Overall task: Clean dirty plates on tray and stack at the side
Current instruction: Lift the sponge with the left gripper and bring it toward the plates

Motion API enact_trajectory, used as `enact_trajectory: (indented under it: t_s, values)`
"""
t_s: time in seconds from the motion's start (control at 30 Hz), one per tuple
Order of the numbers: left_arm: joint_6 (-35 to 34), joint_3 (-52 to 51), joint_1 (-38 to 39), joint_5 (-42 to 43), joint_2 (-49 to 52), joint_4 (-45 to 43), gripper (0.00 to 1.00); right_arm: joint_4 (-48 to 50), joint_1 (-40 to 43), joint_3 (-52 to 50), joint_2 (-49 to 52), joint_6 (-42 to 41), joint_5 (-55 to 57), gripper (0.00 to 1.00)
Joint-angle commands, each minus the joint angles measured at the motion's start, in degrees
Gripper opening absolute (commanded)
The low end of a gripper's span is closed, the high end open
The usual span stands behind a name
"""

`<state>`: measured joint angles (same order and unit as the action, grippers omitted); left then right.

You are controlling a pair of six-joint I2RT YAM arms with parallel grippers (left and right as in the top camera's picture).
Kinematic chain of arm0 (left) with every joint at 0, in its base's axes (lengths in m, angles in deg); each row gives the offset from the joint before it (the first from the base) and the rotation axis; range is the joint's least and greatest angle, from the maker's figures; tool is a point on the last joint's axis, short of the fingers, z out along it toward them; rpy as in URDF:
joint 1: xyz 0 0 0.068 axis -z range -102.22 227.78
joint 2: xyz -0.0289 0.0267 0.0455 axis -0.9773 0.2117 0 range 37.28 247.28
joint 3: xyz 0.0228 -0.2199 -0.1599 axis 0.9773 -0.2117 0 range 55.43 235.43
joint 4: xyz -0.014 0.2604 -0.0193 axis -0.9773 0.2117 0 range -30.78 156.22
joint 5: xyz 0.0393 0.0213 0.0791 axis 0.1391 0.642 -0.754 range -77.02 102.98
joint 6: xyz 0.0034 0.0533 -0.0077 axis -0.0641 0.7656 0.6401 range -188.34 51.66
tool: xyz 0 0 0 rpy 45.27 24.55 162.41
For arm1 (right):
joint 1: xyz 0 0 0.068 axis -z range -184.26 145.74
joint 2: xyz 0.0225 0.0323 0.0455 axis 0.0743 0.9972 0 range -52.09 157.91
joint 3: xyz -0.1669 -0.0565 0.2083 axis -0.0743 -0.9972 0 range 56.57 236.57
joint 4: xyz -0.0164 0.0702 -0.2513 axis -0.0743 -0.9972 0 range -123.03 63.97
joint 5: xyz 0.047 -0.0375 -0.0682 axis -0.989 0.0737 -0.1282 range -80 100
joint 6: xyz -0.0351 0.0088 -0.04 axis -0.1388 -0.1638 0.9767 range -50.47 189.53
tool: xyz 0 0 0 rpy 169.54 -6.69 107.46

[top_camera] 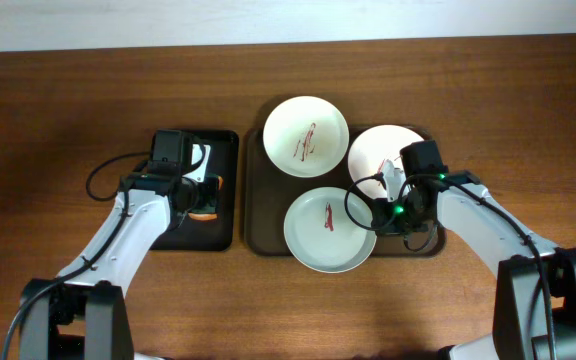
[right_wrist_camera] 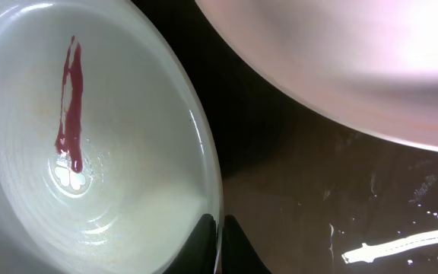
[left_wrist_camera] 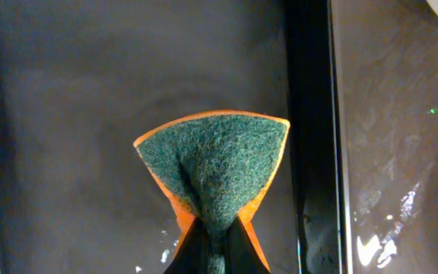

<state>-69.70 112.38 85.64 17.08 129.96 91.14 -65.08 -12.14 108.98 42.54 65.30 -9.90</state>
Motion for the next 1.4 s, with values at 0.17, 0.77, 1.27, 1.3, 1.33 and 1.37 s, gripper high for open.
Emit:
enact_trajectory:
  t_s: [0.17, 0.77, 1.27, 1.3, 1.33, 1.37]
  values:
    - [-0.61, 0.22, -0.02, 0.09, -0.17, -0.11, 0.00, -0.13, -0.42, 0.96, 0.26, 0.31, -0.92, 0.04]
    - [0.13, 1.29, -0.02, 2.10, -21.59, -13.84, 0.00, 2.45, -0.42, 0.96, 0.24, 0.33, -0.92, 0.04]
    - [0.98, 1.29, -0.02, 0.42, -22.05, -18.62, 0.00, 2.58, -0.42, 0.96, 0.26, 0.33, -0.90, 0.09]
    - [0.98, 1.29, -0.02, 0.42, -22.05, -18.62, 0.00, 2.58, -0.42, 0.96, 0.26, 0.33, -0.90, 0.09]
    - [0.98, 1.29, -0.02, 0.42, -22.05, -18.62, 0.00, 2.58, -0.42, 0.96, 0.26, 0.33, -0.90, 0.09]
    - [0.98, 1.29, -0.02, 0.42, -22.03, -18.60, 0.00, 2.62, -0.42, 0.96, 0.26, 0.33, -0.90, 0.09]
